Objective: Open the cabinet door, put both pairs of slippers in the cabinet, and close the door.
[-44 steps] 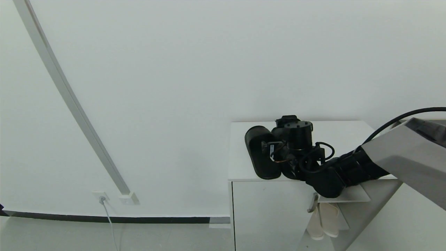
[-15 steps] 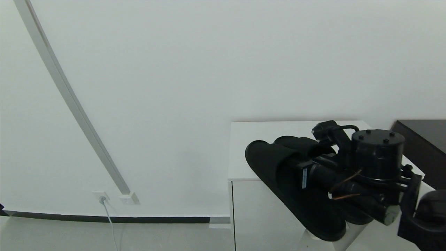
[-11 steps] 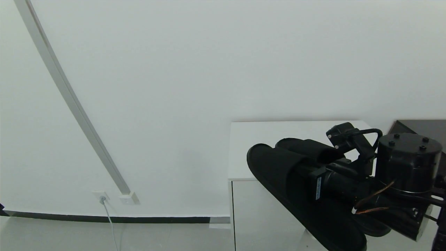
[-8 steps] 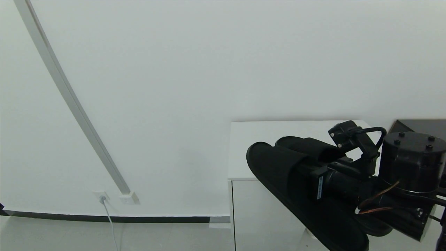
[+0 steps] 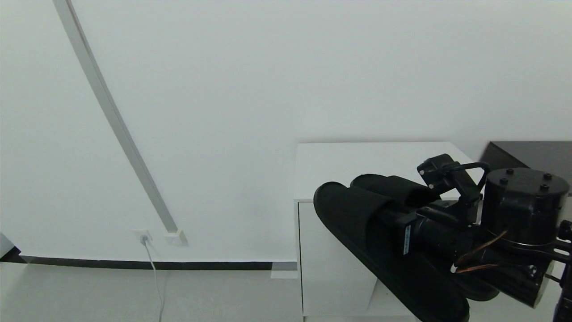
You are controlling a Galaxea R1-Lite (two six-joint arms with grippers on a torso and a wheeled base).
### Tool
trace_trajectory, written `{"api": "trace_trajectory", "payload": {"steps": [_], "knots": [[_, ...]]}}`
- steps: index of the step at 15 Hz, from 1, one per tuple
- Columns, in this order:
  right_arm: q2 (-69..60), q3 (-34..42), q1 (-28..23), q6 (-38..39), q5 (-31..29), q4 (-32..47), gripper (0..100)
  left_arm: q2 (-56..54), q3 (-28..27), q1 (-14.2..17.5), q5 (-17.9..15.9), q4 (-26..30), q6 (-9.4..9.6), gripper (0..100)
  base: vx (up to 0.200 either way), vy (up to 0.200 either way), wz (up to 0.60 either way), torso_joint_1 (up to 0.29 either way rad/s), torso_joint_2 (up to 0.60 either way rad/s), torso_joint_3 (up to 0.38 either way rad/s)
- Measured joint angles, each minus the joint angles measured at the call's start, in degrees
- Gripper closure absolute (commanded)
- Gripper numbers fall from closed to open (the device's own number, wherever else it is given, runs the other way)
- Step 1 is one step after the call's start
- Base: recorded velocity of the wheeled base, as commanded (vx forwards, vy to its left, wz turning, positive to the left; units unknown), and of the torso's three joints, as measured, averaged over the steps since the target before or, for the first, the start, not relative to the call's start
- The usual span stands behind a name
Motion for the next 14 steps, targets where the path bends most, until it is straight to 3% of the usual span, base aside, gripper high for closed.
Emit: {"api": "trace_trajectory", "payload": {"steps": [13, 14], "knots": [[4.4, -4.5, -1.7, -1.5, 0.8, 3.4, 100, 0.0, 0.0, 0.0, 0.2, 0.0, -0.43, 100, 0.0, 0.0, 0.0, 0.0, 0.0, 0.0], [4.5, -4.7, -1.7, -1.5, 0.7, 3.4, 100, 0.0, 0.0, 0.0, 0.4, 0.0, -0.43, 100, 0.0, -0.2, 0.0, 0.007, 0.0, 0.007]]}}
